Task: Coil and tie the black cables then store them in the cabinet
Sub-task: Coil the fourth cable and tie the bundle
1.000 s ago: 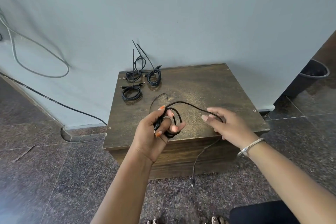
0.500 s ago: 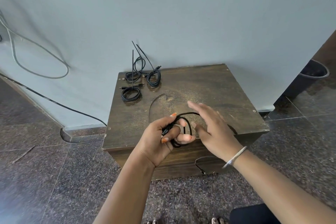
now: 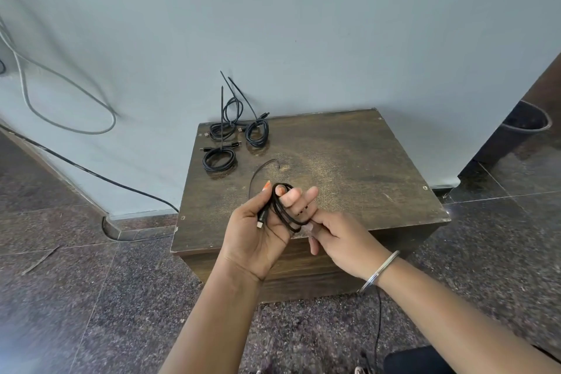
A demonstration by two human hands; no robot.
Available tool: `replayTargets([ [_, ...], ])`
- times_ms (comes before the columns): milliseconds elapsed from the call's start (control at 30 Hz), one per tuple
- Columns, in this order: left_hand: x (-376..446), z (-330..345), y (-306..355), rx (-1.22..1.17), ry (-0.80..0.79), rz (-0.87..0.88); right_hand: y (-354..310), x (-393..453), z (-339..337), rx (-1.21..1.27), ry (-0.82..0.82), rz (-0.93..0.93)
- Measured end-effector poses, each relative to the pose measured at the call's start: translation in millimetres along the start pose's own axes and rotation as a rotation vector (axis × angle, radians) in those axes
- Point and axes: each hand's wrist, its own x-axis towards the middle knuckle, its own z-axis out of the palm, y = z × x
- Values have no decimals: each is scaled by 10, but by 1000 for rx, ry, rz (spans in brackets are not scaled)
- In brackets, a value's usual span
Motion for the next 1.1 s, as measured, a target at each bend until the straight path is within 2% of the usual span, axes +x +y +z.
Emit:
replayTargets([
  [133,30,-24,16,-8,63,59,-23,-22,-3,4,-41,-44],
  [267,50,-51,5,108,99,141,-50,-50,-12,13,-59,-86],
  [400,46,-64,-39,442,71,159,-106,-86,-77,166,-34,-87],
  [600,19,-14,-87,843,-31,124,-120,-88,-214,407,96,-85],
  [733,21,-29,-117,998,-67,80,-83,-67,-244,478,203,-115],
  [900,-7,0,-134,935,-130,-45,-36,-41,-252,548,270,-145],
  [1000,-19,20,-140,816,-147,-114,0,-29,-225,669,277,-118],
  [1100,-28,37,-116,654,-153,-169,47,5,-220,580,373,-62],
])
